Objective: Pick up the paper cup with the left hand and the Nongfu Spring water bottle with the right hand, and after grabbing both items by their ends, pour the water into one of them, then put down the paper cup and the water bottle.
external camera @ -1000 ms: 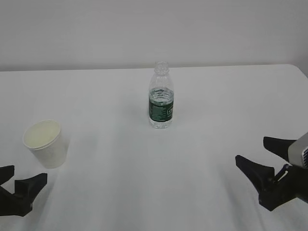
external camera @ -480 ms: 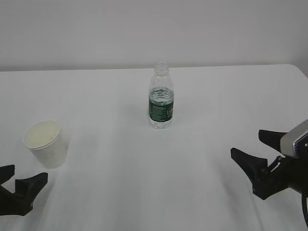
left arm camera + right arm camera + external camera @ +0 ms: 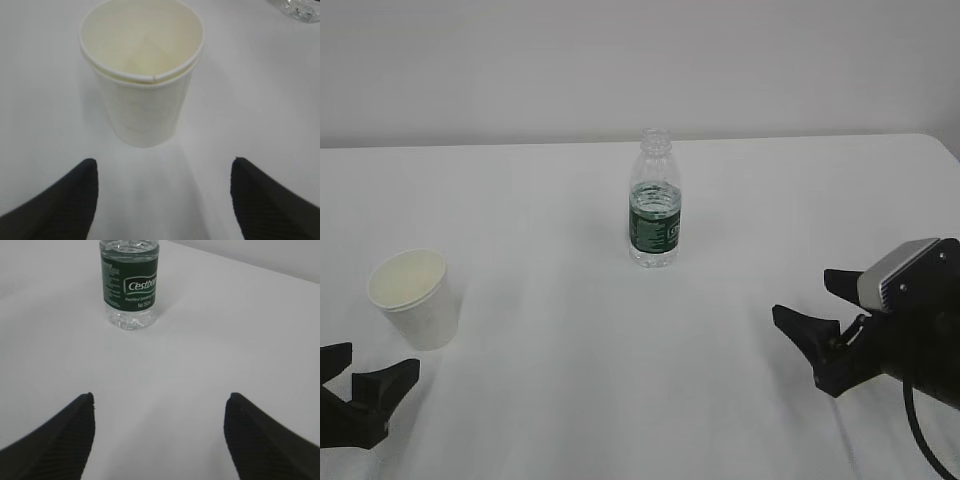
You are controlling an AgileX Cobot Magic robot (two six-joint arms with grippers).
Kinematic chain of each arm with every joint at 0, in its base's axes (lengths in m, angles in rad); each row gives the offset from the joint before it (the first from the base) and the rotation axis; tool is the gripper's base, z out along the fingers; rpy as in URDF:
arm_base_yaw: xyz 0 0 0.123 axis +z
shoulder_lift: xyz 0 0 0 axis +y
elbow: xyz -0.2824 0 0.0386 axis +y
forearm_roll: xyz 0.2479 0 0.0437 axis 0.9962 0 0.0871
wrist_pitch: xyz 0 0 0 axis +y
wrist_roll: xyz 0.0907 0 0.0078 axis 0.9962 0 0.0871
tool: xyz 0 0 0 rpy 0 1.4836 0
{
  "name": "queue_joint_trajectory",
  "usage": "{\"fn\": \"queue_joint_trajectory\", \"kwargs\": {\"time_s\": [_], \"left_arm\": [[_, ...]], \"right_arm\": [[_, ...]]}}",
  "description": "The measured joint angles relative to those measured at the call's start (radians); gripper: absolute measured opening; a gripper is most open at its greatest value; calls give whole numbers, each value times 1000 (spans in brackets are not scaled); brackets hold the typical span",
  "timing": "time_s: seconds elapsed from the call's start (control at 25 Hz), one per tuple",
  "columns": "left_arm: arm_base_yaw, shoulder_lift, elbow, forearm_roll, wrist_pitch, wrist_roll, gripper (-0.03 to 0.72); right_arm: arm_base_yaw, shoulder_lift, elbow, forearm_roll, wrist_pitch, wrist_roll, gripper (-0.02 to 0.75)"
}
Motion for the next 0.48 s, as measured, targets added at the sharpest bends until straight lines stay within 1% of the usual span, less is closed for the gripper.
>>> {"fn": "queue_joint_trajectory", "kwargs": {"time_s": [0.48], "left_arm": [[0, 0, 0, 2, 0, 0, 591]], "right_arm": [[0, 52, -113, -48, 0, 39, 614]]}}
